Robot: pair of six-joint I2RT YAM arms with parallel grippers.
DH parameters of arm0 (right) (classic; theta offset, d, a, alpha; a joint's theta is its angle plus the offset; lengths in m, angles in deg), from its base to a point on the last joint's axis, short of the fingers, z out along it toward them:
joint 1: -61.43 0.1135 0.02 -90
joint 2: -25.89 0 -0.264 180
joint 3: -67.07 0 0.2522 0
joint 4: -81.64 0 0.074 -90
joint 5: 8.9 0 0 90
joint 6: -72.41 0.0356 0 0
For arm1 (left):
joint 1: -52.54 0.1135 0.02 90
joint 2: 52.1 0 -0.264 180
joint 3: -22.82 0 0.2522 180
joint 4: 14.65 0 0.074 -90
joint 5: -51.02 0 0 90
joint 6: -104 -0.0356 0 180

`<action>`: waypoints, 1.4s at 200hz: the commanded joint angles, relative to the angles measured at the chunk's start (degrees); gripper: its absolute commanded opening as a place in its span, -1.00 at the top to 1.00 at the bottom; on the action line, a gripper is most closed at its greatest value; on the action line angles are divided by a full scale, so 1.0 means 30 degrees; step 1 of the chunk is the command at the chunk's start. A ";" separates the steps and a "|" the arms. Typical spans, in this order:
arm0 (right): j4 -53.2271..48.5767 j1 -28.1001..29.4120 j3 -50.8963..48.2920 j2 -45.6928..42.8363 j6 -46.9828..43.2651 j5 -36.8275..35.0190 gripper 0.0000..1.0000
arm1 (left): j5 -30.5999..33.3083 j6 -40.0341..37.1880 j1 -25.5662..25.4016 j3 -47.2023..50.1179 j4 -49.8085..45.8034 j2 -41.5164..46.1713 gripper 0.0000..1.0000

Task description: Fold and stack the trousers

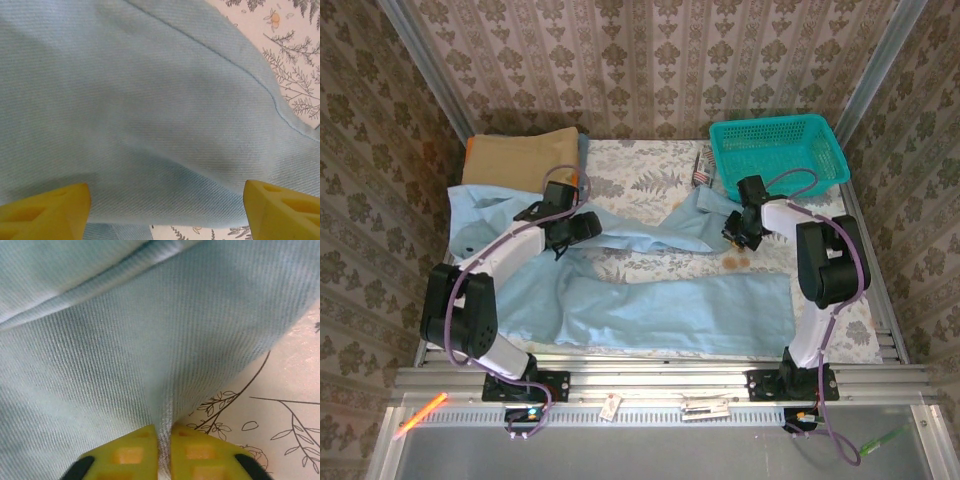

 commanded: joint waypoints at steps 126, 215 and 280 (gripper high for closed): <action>-0.6489 0.2404 -0.5532 -1.8113 -0.0428 -0.5085 1.00 | -0.1857 -0.1679 0.1110 0.1338 -0.0043 0.4896 1.00; -0.5678 0.1634 -0.1007 -1.3290 -0.2763 -0.2953 1.00 | -0.1063 -0.1128 0.1110 0.2144 0.0226 0.6208 1.00; -0.4699 -0.3372 0.6663 -0.1665 -0.3112 -0.2271 0.81 | -0.1630 -0.1187 0.1227 -0.0002 0.1472 0.2751 1.00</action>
